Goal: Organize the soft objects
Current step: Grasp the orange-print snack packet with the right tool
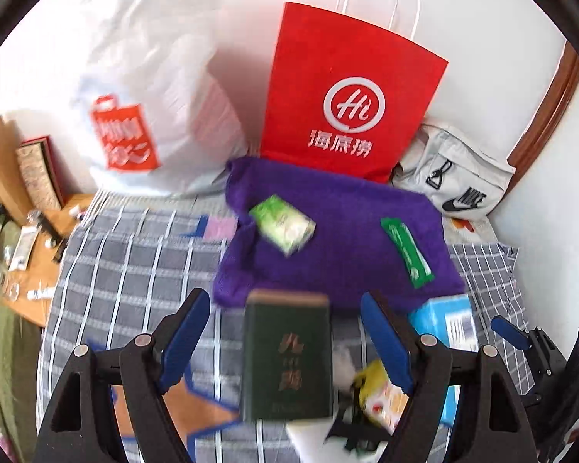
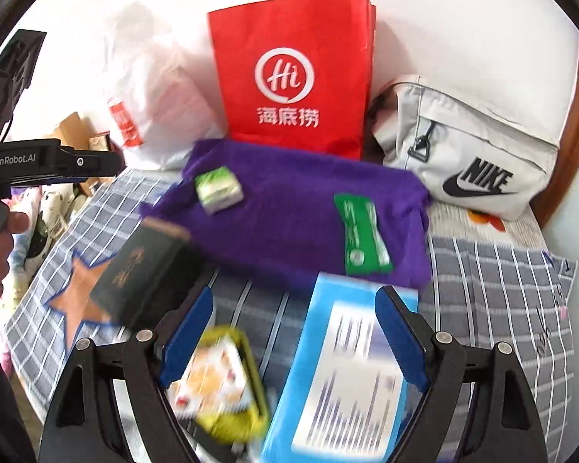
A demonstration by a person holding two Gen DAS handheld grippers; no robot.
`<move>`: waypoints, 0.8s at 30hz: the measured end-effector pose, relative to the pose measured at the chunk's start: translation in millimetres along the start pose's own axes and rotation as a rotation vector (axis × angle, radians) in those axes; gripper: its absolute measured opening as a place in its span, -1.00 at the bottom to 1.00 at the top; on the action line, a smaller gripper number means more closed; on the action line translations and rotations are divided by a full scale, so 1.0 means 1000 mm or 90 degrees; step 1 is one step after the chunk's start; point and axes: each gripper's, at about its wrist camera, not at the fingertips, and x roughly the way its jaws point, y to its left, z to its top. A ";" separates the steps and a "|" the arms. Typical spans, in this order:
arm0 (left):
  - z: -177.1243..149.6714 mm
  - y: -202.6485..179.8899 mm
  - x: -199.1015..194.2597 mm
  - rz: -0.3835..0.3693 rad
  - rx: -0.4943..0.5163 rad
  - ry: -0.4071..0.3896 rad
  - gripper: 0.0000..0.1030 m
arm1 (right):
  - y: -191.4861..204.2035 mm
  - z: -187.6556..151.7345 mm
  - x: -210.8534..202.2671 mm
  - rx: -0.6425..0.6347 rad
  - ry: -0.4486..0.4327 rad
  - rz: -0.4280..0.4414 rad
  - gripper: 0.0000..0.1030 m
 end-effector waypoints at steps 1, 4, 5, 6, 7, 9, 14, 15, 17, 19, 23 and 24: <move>-0.005 0.001 -0.004 -0.001 -0.003 -0.003 0.54 | 0.003 -0.006 -0.004 0.000 0.000 0.004 0.66; -0.027 0.003 -0.017 0.009 -0.008 -0.008 0.54 | 0.010 -0.020 -0.009 0.007 0.009 0.034 0.66; -0.034 0.002 -0.019 0.011 -0.004 -0.005 0.54 | 0.013 -0.024 -0.008 0.005 0.017 0.043 0.66; -0.040 0.003 -0.021 0.012 -0.001 -0.003 0.54 | 0.019 -0.029 -0.006 -0.003 0.024 0.050 0.66; -0.046 0.003 -0.022 0.014 0.003 -0.001 0.54 | 0.022 -0.031 -0.004 -0.009 0.026 0.051 0.66; -0.061 0.005 -0.021 0.023 0.012 0.006 0.55 | 0.031 -0.036 -0.001 -0.025 0.029 0.054 0.65; -0.083 0.014 -0.015 0.050 0.022 0.021 0.55 | 0.046 -0.039 0.019 -0.048 0.051 0.077 0.59; -0.085 0.019 -0.014 0.044 0.017 0.024 0.55 | 0.048 -0.038 0.023 -0.053 0.057 0.079 0.58; -0.088 0.025 -0.012 0.030 0.008 0.028 0.55 | 0.052 -0.037 0.032 -0.061 0.072 0.077 0.57; -0.090 0.031 -0.010 0.020 -0.004 0.032 0.55 | 0.053 -0.037 0.040 -0.068 0.085 0.075 0.57; -0.090 0.036 -0.005 -0.005 -0.017 0.037 0.54 | 0.054 -0.038 0.054 -0.072 0.115 0.076 0.57; -0.090 0.037 -0.004 -0.011 -0.021 0.038 0.55 | 0.054 -0.039 0.057 -0.070 0.121 0.079 0.57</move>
